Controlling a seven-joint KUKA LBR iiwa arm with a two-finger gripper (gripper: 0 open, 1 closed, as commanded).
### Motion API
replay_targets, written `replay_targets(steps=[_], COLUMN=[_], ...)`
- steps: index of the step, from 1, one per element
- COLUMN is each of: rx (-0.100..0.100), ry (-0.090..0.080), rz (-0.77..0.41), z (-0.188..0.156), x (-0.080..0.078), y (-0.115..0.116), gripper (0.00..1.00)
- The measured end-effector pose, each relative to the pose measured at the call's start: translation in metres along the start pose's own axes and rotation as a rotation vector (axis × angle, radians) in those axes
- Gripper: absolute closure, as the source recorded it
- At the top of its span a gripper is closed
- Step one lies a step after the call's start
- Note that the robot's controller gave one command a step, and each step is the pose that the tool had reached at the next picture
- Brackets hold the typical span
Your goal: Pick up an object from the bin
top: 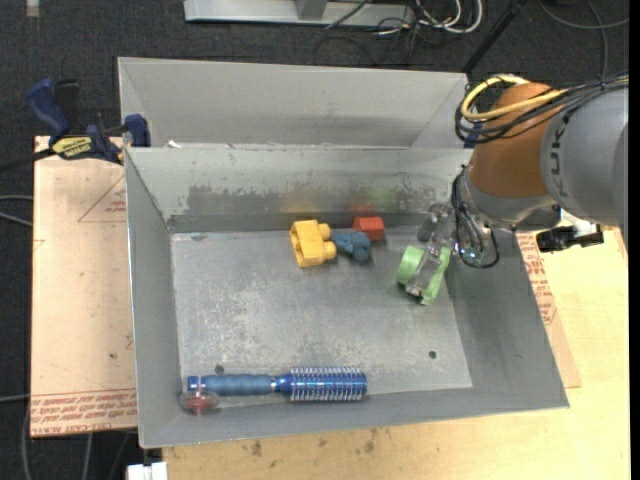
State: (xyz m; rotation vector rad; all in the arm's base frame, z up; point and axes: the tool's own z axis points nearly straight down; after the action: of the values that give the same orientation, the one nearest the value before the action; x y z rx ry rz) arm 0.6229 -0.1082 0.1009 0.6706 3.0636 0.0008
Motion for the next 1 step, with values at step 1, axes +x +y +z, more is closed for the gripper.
replay_targets(steps=[1], rx=[0.001], ry=[0.004], rz=[0.234], z=[-0.0103], x=[0.0170], y=[-0.0043], gripper=[0.00])
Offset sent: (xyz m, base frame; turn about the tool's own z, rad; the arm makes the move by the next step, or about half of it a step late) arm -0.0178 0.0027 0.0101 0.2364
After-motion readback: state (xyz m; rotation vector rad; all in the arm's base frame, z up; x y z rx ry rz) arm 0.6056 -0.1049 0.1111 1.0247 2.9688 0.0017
